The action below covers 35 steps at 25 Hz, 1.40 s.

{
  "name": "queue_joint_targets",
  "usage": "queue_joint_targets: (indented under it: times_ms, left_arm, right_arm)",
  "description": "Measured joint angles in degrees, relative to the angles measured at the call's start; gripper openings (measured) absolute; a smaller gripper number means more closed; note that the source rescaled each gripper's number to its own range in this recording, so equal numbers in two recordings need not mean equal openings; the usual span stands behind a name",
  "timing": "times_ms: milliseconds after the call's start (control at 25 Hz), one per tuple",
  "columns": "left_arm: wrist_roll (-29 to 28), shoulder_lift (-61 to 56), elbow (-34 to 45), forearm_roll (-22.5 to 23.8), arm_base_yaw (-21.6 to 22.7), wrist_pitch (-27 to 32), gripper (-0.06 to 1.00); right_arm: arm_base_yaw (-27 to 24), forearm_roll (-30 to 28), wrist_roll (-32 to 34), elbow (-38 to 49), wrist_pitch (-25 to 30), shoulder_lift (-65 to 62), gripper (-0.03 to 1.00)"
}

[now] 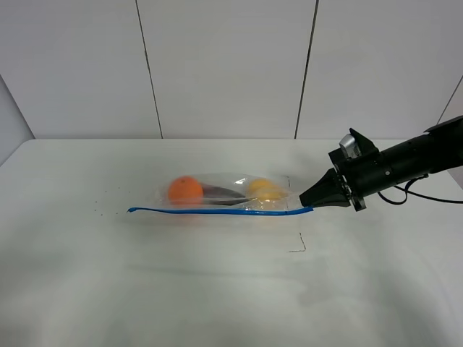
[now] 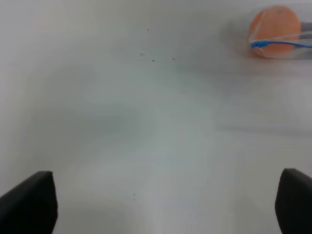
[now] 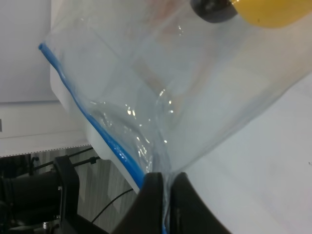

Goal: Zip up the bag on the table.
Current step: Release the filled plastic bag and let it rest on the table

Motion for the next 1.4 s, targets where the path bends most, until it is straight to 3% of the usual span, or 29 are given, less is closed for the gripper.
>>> queue_joint_targets:
  times_ms: [600,680,760,840,920,1040,1400]
  left_arm:
    - [0.00,0.00,0.00,0.00,-0.14,0.00,1.00]
    - [0.00,0.00,0.00,0.00,-0.14,0.00,1.00]
    - [0.00,0.00,0.00,0.00,-0.14,0.00,1.00]
    - [0.00,0.00,0.00,0.00,-0.14,0.00,1.00]
    - [0.00,0.00,0.00,0.00,-0.14,0.00,1.00]
    - [0.00,0.00,0.00,0.00,-0.14,0.00,1.00]
    - [0.00,0.00,0.00,0.00,-0.14,0.00,1.00]
  right_arm:
    - [0.00,0.00,0.18,0.00,0.00,0.00,0.01]
    - [0.00,0.06,0.59,0.00,0.00,0.00,0.12]
    - [0.00,0.06,0.71,0.00,0.00,0.00,0.38]
    - [0.00,0.06,0.71,0.00,0.00,0.00,0.74]
    - [0.00,0.06,0.71,0.00,0.00,-0.24,0.90]
    - [0.00,0.00,0.71,0.00,0.00,-1.35,0.98]
    - [0.00,-0.23,0.89,0.00,0.00,-2.70,1.00]
